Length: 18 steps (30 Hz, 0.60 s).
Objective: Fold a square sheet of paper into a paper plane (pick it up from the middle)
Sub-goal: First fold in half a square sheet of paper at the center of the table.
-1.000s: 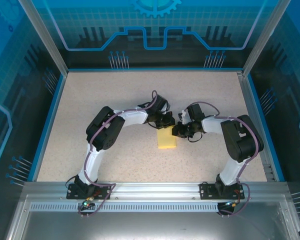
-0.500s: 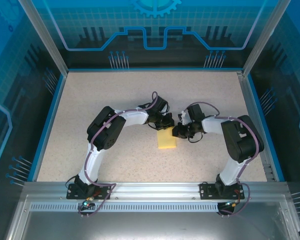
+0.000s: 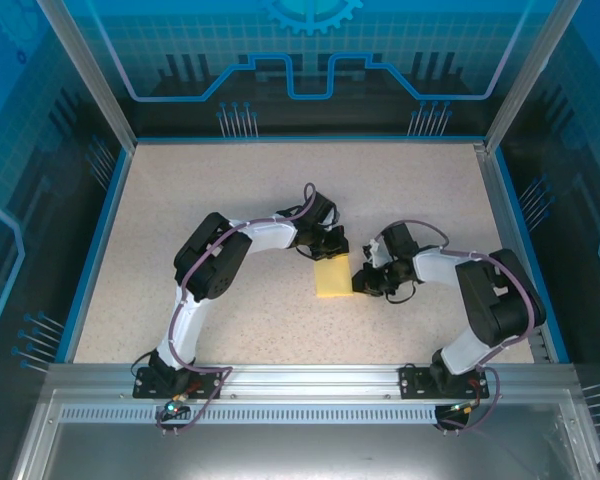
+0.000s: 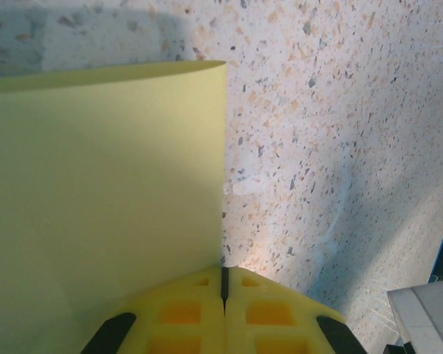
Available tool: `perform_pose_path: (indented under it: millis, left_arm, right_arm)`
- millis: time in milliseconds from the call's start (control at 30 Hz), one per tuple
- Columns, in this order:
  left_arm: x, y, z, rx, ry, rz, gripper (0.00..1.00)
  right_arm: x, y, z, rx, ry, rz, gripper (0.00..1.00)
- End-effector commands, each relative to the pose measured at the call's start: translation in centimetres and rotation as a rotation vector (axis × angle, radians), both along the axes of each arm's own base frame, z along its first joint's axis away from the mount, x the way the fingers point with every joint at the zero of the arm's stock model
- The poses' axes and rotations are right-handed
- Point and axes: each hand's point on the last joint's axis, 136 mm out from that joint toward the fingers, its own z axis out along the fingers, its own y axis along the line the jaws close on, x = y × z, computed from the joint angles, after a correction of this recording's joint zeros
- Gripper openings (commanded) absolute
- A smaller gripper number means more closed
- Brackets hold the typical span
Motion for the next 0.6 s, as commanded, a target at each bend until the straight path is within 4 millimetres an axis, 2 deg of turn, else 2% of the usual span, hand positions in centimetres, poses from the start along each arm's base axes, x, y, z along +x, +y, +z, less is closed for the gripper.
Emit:
perform_pose_path:
  millis: [0, 200, 267, 433, 567]
  left_arm:
    - [-1.2, 1.7, -3.0, 0.112, 0.038, -0.004, 0.01]
    - [-1.2, 1.6, -2.8, 0.105, 0.035, -0.007, 0.01]
    - [-1.2, 1.6, -2.8, 0.105, 0.035, -0.008, 0.01]
    - [-1.2, 1.5, -2.5, 0.102, 0.032, -0.012, 0.01]
    - [-1.2, 1.4, -2.3, 0.097, 0.032, -0.016, 0.01]
  right_arm:
    - [-2.1, -0.8, -0.2, -0.029, 0.077, 0.003, 0.12]
    - [1.2, 0.1, 3.4, 0.015, -0.067, -0.024, 0.12]
    - [2.3, 0.4, 3.9, 0.019, -0.089, -0.036, 0.12]
    - [3.9, 1.5, 3.6, 0.035, -0.09, -0.032, 0.12]
    - [4.0, 2.4, 2.1, 0.022, -0.056, -0.011, 0.12]
